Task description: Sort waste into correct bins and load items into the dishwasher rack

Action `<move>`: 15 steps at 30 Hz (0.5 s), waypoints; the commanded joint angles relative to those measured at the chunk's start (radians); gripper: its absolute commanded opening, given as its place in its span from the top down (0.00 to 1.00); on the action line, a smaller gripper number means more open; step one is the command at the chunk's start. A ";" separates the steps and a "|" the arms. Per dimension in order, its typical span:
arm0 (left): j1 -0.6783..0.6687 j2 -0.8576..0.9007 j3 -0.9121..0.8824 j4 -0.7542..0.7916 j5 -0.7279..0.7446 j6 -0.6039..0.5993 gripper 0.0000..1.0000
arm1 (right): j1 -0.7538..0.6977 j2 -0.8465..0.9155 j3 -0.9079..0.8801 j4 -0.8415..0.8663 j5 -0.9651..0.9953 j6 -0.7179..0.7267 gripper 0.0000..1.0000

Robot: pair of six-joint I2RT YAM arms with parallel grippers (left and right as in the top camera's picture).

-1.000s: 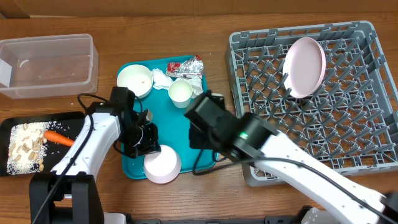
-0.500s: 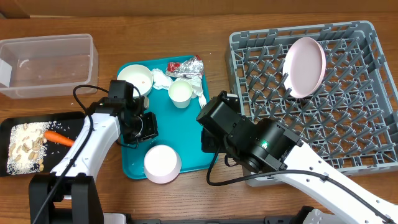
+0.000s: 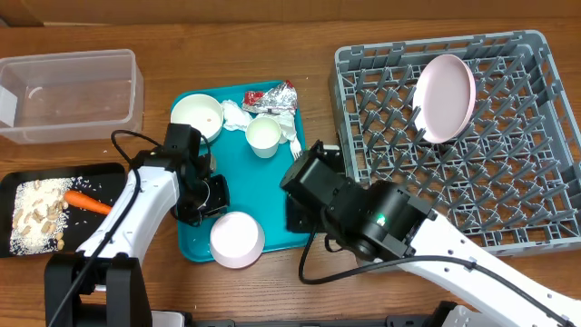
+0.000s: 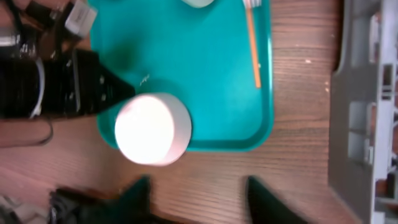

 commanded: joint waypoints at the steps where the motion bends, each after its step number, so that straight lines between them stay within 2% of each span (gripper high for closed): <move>1: -0.004 -0.024 -0.045 -0.003 -0.001 -0.022 0.96 | 0.030 -0.009 0.000 0.005 -0.001 0.006 0.09; 2: -0.004 -0.024 -0.050 -0.004 0.010 -0.022 0.96 | 0.034 -0.009 0.000 0.005 -0.002 0.006 0.00; 6: -0.004 -0.024 -0.053 -0.005 0.034 -0.021 0.96 | 0.040 -0.009 0.000 -0.009 -0.003 0.009 0.00; 15: 0.011 -0.025 -0.003 -0.014 0.016 -0.021 0.96 | 0.081 -0.009 -0.032 -0.051 -0.045 0.126 0.00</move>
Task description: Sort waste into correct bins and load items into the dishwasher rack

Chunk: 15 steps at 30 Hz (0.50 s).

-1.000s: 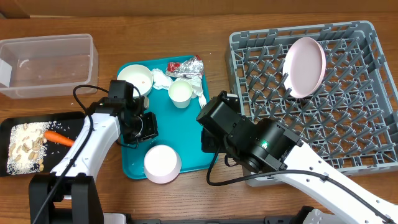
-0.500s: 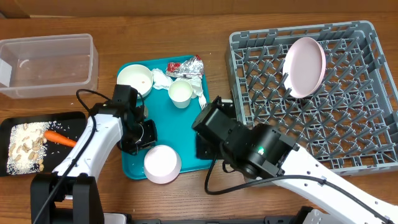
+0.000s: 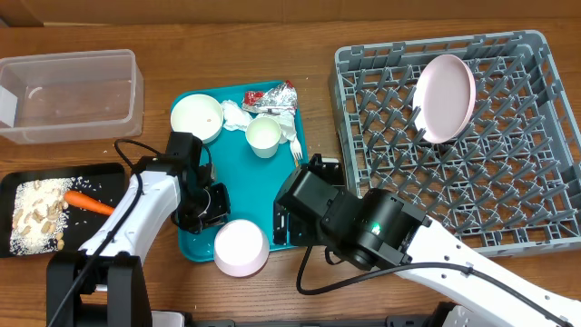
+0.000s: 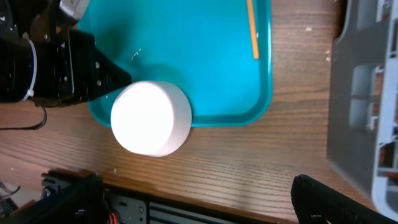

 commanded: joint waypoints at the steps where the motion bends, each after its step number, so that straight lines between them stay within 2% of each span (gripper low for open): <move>1: 0.014 -0.025 0.061 -0.016 0.000 -0.018 0.96 | 0.044 -0.009 -0.043 0.022 -0.044 0.074 0.00; 5: 0.034 -0.025 0.162 -0.066 -0.009 -0.018 0.96 | 0.079 -0.008 -0.130 0.105 -0.092 0.196 0.00; 6: 0.039 -0.025 0.185 -0.080 -0.021 -0.019 0.93 | 0.081 -0.008 -0.156 0.126 -0.109 0.254 0.00; 8: 0.051 -0.025 0.230 -0.108 -0.042 -0.019 0.80 | 0.080 -0.008 -0.203 0.161 -0.145 0.370 0.00; 10: 0.060 -0.025 0.259 -0.127 -0.052 -0.018 0.60 | 0.080 -0.006 -0.251 0.199 -0.179 0.480 0.00; 11: 0.066 -0.025 0.271 -0.134 -0.055 -0.018 0.54 | 0.080 -0.006 -0.276 0.225 -0.196 0.517 0.00; 15: 0.080 -0.024 0.280 -0.141 -0.055 -0.018 0.47 | 0.081 -0.006 -0.367 0.369 -0.248 0.621 0.00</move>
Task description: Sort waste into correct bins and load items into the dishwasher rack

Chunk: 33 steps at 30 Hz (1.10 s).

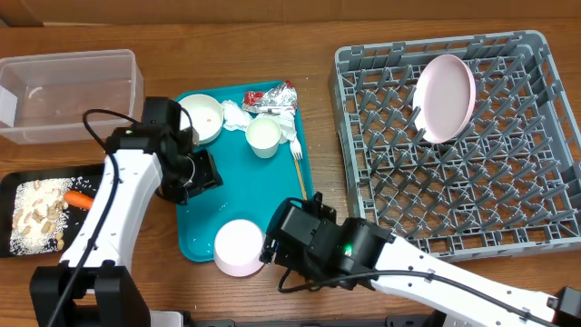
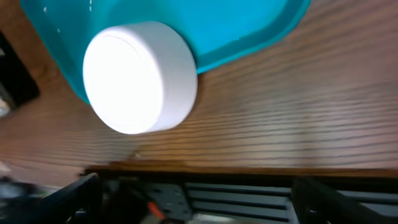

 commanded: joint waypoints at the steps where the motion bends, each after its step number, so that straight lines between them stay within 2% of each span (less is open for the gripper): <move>1: 0.012 -0.023 0.018 -0.011 -0.017 0.000 0.46 | 0.002 -0.006 -0.069 0.107 -0.067 0.184 0.00; 3: 0.014 -0.023 0.018 -0.011 -0.017 0.000 0.45 | 0.006 -0.006 -0.106 0.195 -0.066 0.202 0.00; 6: 0.014 -0.023 0.018 -0.014 -0.017 0.000 0.37 | 0.007 -0.005 -0.160 0.305 -0.075 0.266 0.00; 12: 0.014 -0.023 0.018 -0.022 -0.017 0.000 0.36 | 0.007 -0.005 -0.266 0.350 -0.077 0.408 0.00; 18: 0.014 -0.023 0.018 -0.012 -0.017 0.000 0.31 | 0.027 -0.005 -0.383 0.594 -0.075 0.407 0.00; 24: 0.014 -0.023 0.018 -0.014 -0.009 0.000 0.31 | 0.052 -0.005 -0.500 0.836 -0.043 0.419 0.00; 33: 0.013 -0.023 0.018 -0.014 -0.009 0.000 0.30 | 0.061 -0.002 -0.599 1.021 0.011 0.462 0.00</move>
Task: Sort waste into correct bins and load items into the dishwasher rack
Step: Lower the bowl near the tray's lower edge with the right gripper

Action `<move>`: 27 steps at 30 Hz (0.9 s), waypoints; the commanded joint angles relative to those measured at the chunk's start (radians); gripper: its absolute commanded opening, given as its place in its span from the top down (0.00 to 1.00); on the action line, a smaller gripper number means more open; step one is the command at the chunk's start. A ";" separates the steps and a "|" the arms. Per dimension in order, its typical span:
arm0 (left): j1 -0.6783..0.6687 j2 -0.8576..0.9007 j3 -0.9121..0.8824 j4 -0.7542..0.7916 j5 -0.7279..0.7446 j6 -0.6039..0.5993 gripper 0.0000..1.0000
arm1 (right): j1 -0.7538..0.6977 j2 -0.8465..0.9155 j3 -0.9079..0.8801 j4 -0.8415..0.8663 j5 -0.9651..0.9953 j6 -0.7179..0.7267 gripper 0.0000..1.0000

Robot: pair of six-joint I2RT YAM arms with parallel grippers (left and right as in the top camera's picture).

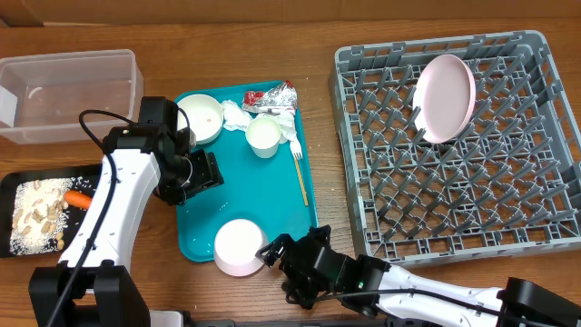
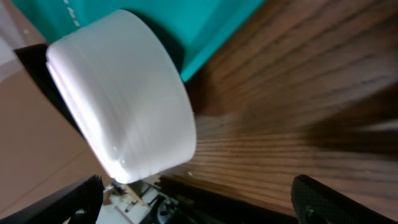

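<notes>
An overturned white bowl (image 1: pixel 239 246) (image 2: pixel 124 93) lies at the front edge of the teal tray (image 1: pixel 259 195) (image 2: pixel 186 25), overhanging its rim. My right gripper (image 1: pixel 272 254) (image 2: pixel 199 205) is open, low over the table just right of the bowl; its fingers (image 2: pixel 329 199) stand wide apart and the bowl lies ahead of them, not between them. My left gripper (image 1: pixel 205 173) hovers over the tray's left side; its jaws are not readable. On the tray's far end are a white bowl (image 1: pixel 198 114), a cup (image 1: pixel 263 136), a crumpled napkin (image 1: pixel 238 113), a foil wrapper (image 1: pixel 272 97) and a fork (image 1: pixel 299 163).
The grey dishwasher rack (image 1: pixel 454 173) fills the right side, with a pink plate (image 1: pixel 445 97) standing in it. A clear bin (image 1: pixel 68 95) sits at the far left. Below it a black tray (image 1: pixel 54 177) holds food scraps and a carrot. The table's front edge lies just under the right gripper.
My right wrist has dropped lower toward the table's front edge and tilted, so the bowl now shows from its side. The bowl and my left arm are about where they were.
At first my left gripper was against the overturned bowl on the tray, my right gripper above the tray's right edge. Then the bowl lay nearer the front rim. Later my left arm was back over the tray's left, and my right gripper low beside the bowl.
</notes>
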 commanded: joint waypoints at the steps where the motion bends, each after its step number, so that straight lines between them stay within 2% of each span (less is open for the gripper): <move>1: 0.006 -0.023 0.017 -0.002 0.002 0.002 0.30 | 0.018 -0.002 -0.026 0.058 0.060 0.015 0.00; 8: 0.006 -0.023 0.017 -0.001 0.003 0.001 0.30 | 0.031 0.057 -0.028 0.121 0.077 0.015 0.00; 15: 0.006 -0.023 0.017 -0.002 0.003 0.001 0.30 | 0.031 0.168 -0.028 0.266 0.055 0.011 0.00; 27: 0.004 -0.023 0.002 -0.002 0.010 0.000 0.32 | 0.031 0.179 -0.027 0.322 0.083 0.011 0.00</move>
